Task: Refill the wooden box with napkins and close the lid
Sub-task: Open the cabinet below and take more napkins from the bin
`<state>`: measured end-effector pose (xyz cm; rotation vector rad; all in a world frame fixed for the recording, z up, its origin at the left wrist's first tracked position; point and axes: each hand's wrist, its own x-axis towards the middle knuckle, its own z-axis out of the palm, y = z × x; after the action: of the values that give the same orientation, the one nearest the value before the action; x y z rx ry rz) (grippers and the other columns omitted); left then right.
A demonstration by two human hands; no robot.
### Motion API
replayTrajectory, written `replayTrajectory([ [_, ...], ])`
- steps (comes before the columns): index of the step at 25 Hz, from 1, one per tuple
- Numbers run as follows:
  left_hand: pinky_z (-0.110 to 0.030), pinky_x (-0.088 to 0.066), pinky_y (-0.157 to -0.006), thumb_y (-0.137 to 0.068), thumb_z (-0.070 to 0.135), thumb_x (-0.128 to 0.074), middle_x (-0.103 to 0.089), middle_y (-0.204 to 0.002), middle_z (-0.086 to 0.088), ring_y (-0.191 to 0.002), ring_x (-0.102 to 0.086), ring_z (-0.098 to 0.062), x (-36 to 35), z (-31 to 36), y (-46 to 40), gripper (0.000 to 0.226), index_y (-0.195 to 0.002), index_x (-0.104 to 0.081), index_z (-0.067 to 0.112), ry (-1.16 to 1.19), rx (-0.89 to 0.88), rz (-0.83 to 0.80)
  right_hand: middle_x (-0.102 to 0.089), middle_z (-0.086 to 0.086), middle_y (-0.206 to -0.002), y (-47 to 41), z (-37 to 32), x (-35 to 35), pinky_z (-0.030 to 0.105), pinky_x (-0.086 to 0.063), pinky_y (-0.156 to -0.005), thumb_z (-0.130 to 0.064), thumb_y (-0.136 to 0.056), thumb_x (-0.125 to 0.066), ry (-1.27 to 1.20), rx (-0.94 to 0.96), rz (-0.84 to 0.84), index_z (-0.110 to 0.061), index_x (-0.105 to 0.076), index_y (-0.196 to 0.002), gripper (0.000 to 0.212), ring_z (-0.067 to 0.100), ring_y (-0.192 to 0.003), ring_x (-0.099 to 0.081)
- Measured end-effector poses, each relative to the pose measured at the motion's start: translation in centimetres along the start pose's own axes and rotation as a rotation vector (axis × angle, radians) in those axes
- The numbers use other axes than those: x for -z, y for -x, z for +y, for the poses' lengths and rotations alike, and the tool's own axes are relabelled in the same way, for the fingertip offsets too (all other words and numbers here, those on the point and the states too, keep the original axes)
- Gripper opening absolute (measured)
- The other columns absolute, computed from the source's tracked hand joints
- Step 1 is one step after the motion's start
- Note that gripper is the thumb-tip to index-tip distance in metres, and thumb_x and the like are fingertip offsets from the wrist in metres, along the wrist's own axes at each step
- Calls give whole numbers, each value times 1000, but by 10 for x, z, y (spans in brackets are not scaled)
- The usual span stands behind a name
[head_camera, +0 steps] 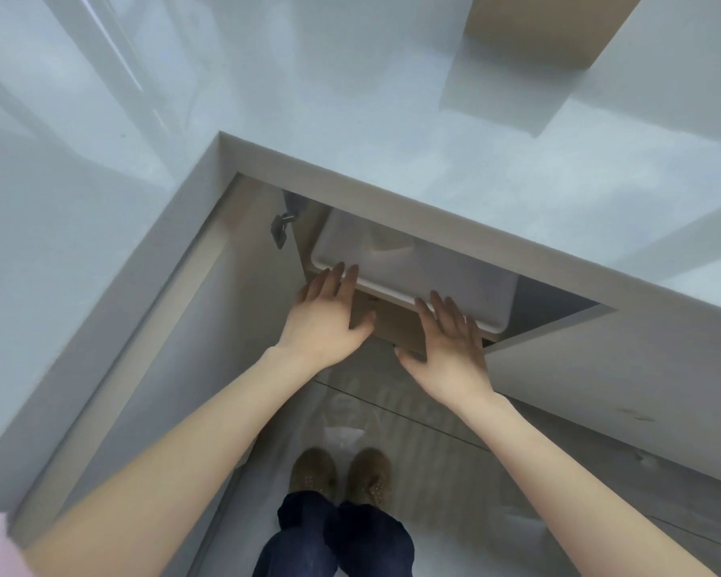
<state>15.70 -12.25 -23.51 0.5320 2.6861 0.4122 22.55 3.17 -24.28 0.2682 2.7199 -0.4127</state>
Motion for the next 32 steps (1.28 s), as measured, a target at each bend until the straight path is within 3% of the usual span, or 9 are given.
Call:
replayTrajectory([
  [8, -37, -26, -110, -93, 37, -45, -22, -154, -9, -140, -26, -26, -53, -27, -63, 67, -147, -16, 11, 153, 13, 75, -9, 7, -159, -77, 26, -45, 38, -8, -120, -43, -93, -44, -71, -26, 104, -15, -13, -149, 69, 21, -147, -8],
  [14, -32, -30, -108, -93, 33, -47, -31, -151, -12, -136, -34, -27, -70, -42, -134, 65, -146, -20, 8, 596, 238, 19, -29, 10, -153, -149, 38, -64, 34, -26, -113, -36, -93, -49, -288, -24, 133, -10, -26, -145, 62, 25, -140, -28],
  [17, -33, -31, -109, -93, 32, -48, -36, -148, -13, -134, -36, -28, -79, -45, -165, 61, -143, -28, 5, 829, 340, -22, -36, 9, -148, -182, 37, -62, 31, -31, -107, -33, -95, -46, -487, -145, 140, -10, -32, -142, 54, 27, -135, -36],
  [21, -32, -41, -95, -92, 32, -48, -52, -122, -12, -109, -49, -24, -88, -47, -195, 50, -132, -44, 2, 1037, 402, -64, -35, 10, -150, -218, 33, -57, 27, -33, -104, -35, -95, -45, -608, -288, 149, -6, -33, -142, 56, 27, -135, -37],
  [23, -29, -42, -83, -90, 32, -49, -53, -124, -10, -105, -49, -21, -90, -47, -204, 48, -130, -46, 6, 1097, 418, -72, -39, 14, -146, -232, 30, -54, 28, -37, -100, -33, -94, -47, -574, -308, 174, -2, -38, -138, 54, 29, -132, -40],
  [27, -25, -41, -75, -89, 29, -51, -54, -129, -15, -104, -55, -24, -91, -46, -212, 46, -130, -48, 6, 1127, 446, -88, -44, 20, -139, -247, 21, -53, 33, -39, -98, -33, -91, -53, -445, -296, 179, 2, -42, -130, 54, 32, -128, -43],
  [28, -23, -41, -70, -89, 28, -51, -56, -122, -17, -92, -57, -22, -92, -45, -214, 47, -130, -48, 5, 1125, 437, -94, -46, 20, -138, -250, 20, -54, 33, -41, -96, -32, -90, -55, -443, -293, 175, 2, -43, -129, 53, 32, -127, -44],
  [30, -19, -38, -58, -88, 27, -54, -54, -106, -18, -62, -44, -14, -93, -44, -216, 46, -128, -52, 4, 1146, 419, -99, -50, 19, -136, -252, 18, -56, 32, -44, -92, -28, -87, -60, -493, -300, 155, 2, -46, -128, 52, 31, -125, -48],
  [32, -18, -38, -57, -87, 27, -58, -48, -97, -11, -59, -41, -12, -93, -45, -215, 43, -123, -55, 4, 1200, 430, -102, -54, 17, -133, -251, 17, -57, 29, -45, -87, -24, -84, -65, -570, -296, 126, 1, -48, -127, 52, 31, -122, -51],
])
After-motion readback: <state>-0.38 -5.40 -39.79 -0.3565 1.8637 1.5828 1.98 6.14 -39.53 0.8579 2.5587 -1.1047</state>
